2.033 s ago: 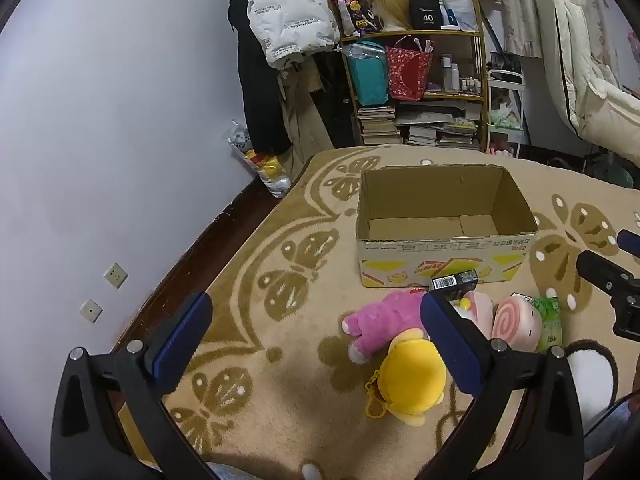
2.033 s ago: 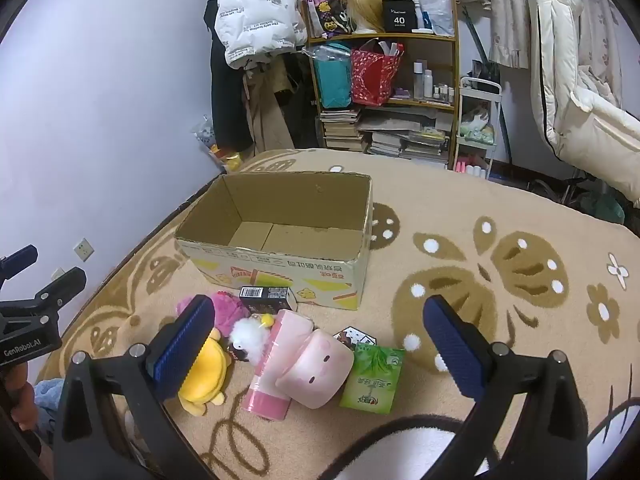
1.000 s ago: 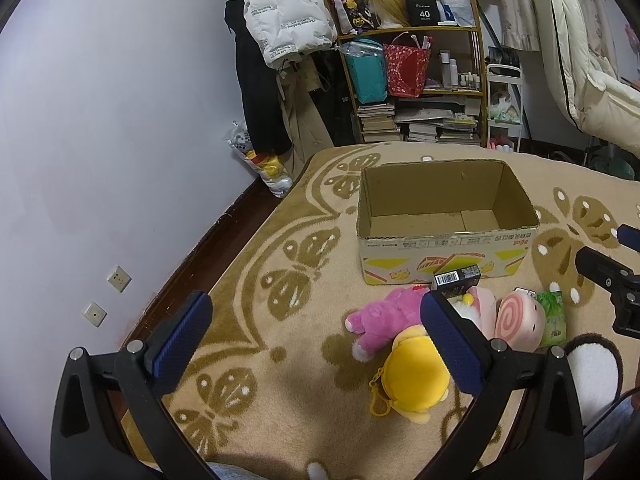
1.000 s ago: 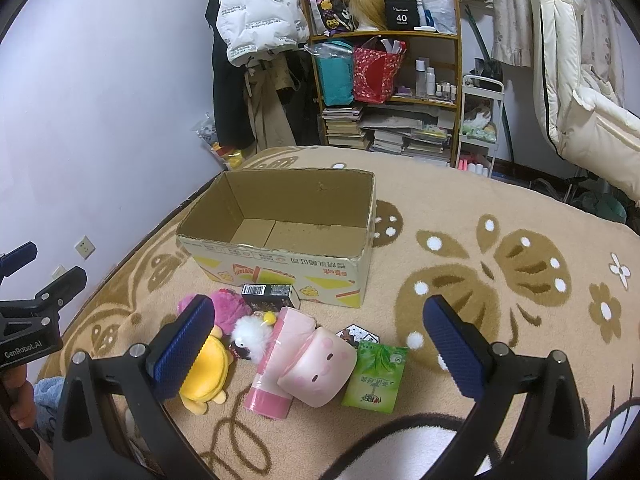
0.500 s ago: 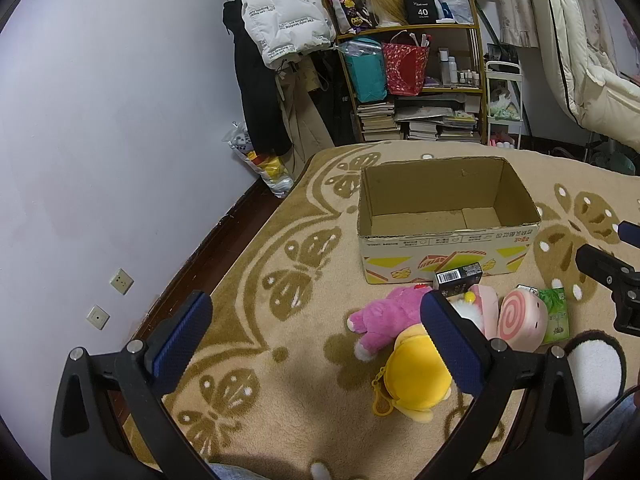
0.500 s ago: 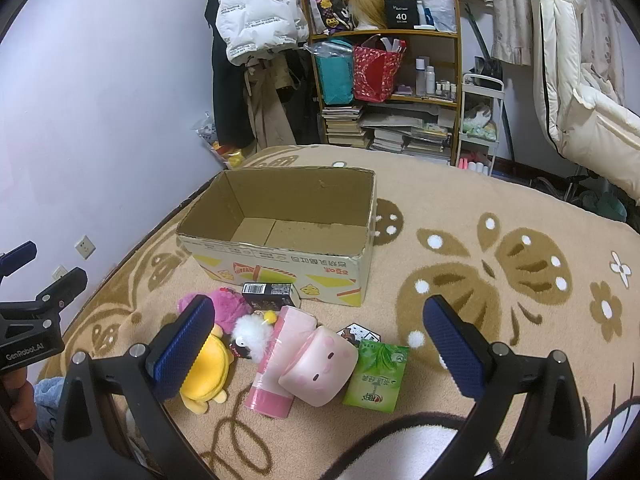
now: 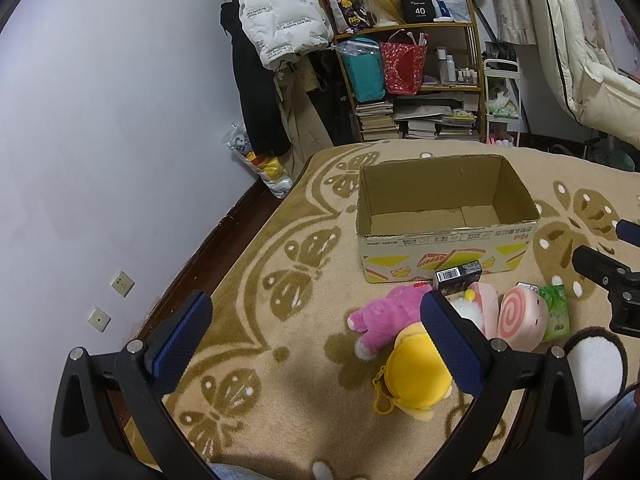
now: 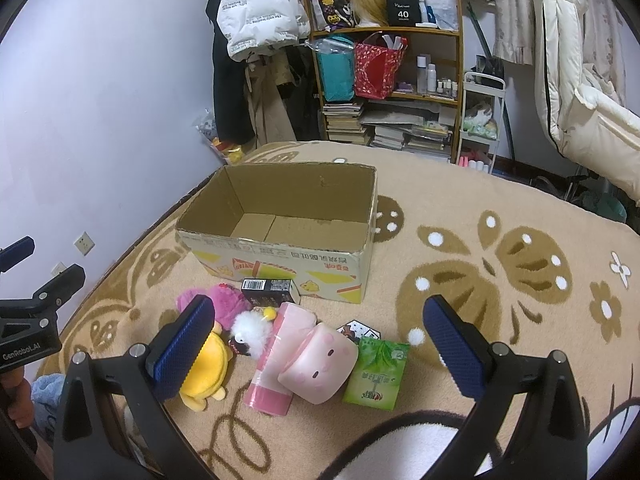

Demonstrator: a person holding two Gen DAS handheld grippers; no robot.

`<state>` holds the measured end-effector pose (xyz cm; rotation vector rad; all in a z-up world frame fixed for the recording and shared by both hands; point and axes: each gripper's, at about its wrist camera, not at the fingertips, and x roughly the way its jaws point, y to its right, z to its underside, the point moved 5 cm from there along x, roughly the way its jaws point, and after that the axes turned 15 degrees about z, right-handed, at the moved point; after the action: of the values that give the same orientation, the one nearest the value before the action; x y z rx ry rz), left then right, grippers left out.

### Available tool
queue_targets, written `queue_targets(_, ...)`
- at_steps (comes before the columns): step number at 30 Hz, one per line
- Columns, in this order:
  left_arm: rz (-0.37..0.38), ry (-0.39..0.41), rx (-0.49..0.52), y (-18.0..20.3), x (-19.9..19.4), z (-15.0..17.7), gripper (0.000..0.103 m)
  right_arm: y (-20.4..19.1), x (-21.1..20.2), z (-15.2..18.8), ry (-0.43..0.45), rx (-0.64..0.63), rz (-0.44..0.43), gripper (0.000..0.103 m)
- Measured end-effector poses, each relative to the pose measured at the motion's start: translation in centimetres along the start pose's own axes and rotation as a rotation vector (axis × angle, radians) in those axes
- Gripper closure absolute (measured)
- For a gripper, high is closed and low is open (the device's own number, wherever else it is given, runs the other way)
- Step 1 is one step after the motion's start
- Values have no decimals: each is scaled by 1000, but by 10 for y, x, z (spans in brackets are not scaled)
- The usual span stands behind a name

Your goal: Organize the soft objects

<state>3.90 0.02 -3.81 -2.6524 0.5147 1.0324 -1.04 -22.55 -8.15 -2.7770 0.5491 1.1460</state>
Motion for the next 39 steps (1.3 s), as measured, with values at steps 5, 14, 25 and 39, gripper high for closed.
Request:
queue_targets(5, 0, -1, 0, 0, 0, 0, 0, 0, 1, 1, 2, 0, -1, 0)
queue_targets(14, 6, -1, 6, -4, -2, -1, 0, -2, 1, 0, 2, -3, 2, 0)
queue_targets(25, 4, 6, 9, -2, -4, -2, 0, 7, 1, 0, 3, 1, 4, 0)
queue_targets(39, 5, 3, 5, -1, -3, -2, 0, 7, 1, 0, 0, -1, 6, 0)
